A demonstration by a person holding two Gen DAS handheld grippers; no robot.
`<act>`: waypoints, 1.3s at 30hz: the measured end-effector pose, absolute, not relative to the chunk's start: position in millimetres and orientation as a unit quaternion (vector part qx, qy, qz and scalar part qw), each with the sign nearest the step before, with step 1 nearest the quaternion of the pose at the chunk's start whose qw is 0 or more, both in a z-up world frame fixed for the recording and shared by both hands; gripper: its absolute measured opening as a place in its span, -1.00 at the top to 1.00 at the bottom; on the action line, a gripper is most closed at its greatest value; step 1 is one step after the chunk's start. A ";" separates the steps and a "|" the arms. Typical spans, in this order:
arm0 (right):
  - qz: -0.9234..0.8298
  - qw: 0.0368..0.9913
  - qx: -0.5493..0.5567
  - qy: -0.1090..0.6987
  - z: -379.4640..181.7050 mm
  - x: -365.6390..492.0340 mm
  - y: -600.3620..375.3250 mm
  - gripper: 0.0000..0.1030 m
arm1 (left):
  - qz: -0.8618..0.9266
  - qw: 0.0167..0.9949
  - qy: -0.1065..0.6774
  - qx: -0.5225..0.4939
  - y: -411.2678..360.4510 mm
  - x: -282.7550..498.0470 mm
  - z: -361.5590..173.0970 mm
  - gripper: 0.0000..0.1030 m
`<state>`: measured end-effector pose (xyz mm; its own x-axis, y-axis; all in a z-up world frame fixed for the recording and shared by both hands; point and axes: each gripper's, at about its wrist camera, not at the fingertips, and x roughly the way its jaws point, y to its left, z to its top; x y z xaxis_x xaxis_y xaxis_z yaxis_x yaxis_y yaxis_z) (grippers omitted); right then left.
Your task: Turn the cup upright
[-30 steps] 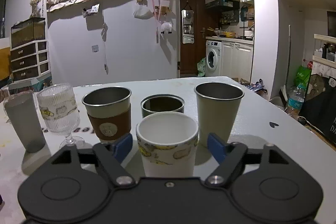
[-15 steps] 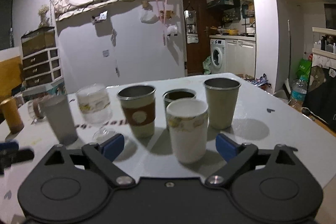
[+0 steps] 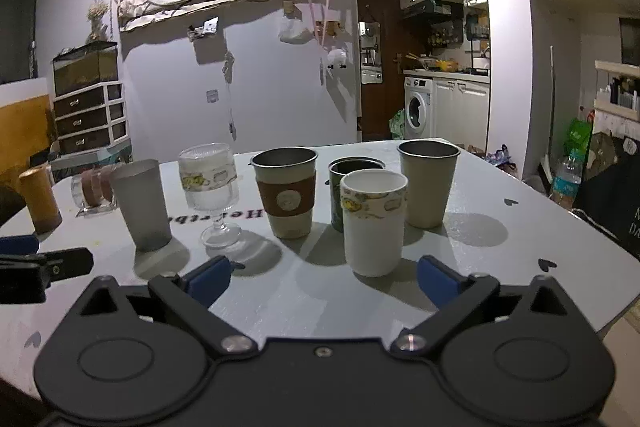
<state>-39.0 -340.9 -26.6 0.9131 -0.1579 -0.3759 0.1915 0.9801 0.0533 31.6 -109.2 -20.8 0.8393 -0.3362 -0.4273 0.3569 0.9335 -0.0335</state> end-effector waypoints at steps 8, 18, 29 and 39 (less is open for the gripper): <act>-0.094 0.975 0.032 0.198 -28.7 -37.9 -333.2 -1.00 | -0.167 0.958 0.231 0.024 -106.5 31.4 -24.4 -1.00; -0.094 0.975 0.030 0.199 -29.5 -38.8 -332.0 -1.00 | -0.158 0.960 0.232 0.023 -104.5 30.3 -24.7 -1.00; -0.093 0.975 0.031 0.201 -30.9 -38.0 -330.7 -1.00 | -0.156 0.960 0.232 0.023 -104.1 29.9 -24.5 -1.00; -0.093 0.975 0.032 0.201 -31.0 -37.5 -330.9 -1.00 | -0.157 0.960 0.233 0.023 -103.7 29.6 -24.3 -1.00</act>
